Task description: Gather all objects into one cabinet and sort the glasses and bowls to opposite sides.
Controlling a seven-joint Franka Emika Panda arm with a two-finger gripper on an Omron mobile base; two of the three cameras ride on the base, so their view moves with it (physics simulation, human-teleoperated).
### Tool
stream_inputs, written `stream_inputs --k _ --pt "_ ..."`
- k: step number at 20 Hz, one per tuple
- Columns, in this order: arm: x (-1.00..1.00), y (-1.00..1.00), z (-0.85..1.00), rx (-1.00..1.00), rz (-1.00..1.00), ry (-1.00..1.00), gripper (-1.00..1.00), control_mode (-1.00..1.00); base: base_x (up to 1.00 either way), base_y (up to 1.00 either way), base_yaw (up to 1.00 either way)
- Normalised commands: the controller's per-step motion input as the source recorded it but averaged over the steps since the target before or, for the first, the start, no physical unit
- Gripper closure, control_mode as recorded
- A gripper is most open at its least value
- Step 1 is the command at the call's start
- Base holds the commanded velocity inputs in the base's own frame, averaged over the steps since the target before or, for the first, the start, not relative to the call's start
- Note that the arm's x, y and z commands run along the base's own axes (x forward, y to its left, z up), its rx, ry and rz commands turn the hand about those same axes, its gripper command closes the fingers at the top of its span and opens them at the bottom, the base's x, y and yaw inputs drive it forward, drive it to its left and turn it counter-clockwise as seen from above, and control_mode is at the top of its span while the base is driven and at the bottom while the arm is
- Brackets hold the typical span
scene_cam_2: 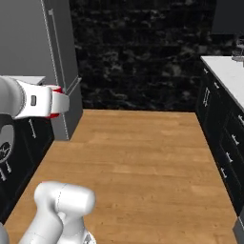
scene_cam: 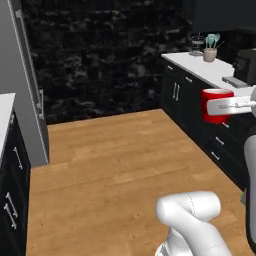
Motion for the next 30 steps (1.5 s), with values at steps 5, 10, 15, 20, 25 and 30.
stream_inputs --k 5,10,15,20,25,30 --pt "0.00 0.00 0.00 0.00 0.00 0.00 1.00 1.00 1.00 0.15 -0.15" --pt "0.00 0.00 0.00 0.00 0.00 0.00 1.00 1.00 1.00 0.12 -0.27" --pt "0.00 0.00 0.00 0.00 0.00 0.00 1.00 1.00 0.99 0.31 -0.42" --pt "0.00 0.00 0.00 0.00 0.00 0.00 1.00 1.00 1.00 0.37 -0.44" --pt "0.00 0.00 0.00 0.00 0.00 0.00 1.00 1.00 1.00 0.45 -0.38" --pt "0.00 0.00 0.00 0.00 0.00 0.00 1.00 1.00 0.93 -0.17 -0.22"
